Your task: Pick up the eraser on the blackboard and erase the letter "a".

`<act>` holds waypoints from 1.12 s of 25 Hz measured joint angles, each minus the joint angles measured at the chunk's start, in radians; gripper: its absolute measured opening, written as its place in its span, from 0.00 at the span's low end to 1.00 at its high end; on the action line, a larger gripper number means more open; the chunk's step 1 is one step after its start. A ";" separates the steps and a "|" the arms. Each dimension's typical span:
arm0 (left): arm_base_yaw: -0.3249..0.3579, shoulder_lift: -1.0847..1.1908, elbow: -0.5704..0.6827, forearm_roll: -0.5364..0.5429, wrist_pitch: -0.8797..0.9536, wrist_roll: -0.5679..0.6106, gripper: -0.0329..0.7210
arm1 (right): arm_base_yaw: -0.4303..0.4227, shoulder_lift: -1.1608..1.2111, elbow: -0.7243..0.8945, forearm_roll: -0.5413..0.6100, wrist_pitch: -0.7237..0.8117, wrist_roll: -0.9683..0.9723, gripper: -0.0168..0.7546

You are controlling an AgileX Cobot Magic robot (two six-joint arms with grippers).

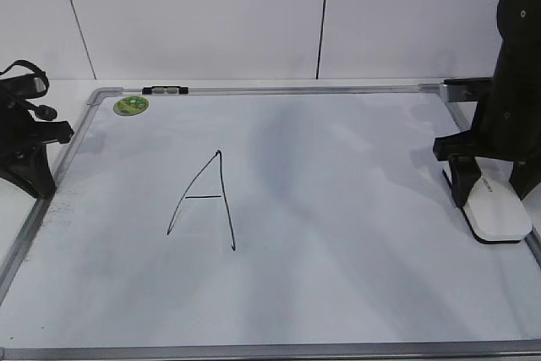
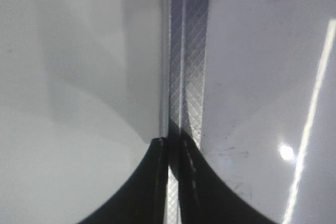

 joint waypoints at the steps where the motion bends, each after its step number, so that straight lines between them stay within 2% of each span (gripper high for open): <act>1: 0.000 0.000 0.000 0.000 0.000 0.000 0.06 | 0.000 0.000 0.000 0.000 0.000 -0.005 0.79; 3: 0.000 0.000 0.000 0.000 0.000 0.000 0.06 | 0.000 0.002 0.000 0.000 -0.004 -0.009 0.85; 6: 0.000 0.000 0.000 0.000 0.000 0.000 0.06 | 0.000 0.004 0.000 0.000 -0.007 -0.009 0.89; 15: 0.000 0.000 0.000 0.000 0.000 0.000 0.07 | 0.000 0.010 -0.050 0.000 0.016 -0.011 0.89; 19: 0.002 0.000 0.000 0.000 0.000 0.000 0.11 | 0.000 0.010 -0.078 0.000 0.021 -0.011 0.89; 22: 0.008 0.002 -0.007 0.000 0.012 0.002 0.19 | 0.000 0.010 -0.078 0.000 0.024 -0.011 0.89; 28: 0.020 0.002 -0.032 0.013 0.036 0.002 0.44 | 0.000 0.010 -0.078 0.000 0.028 -0.011 0.89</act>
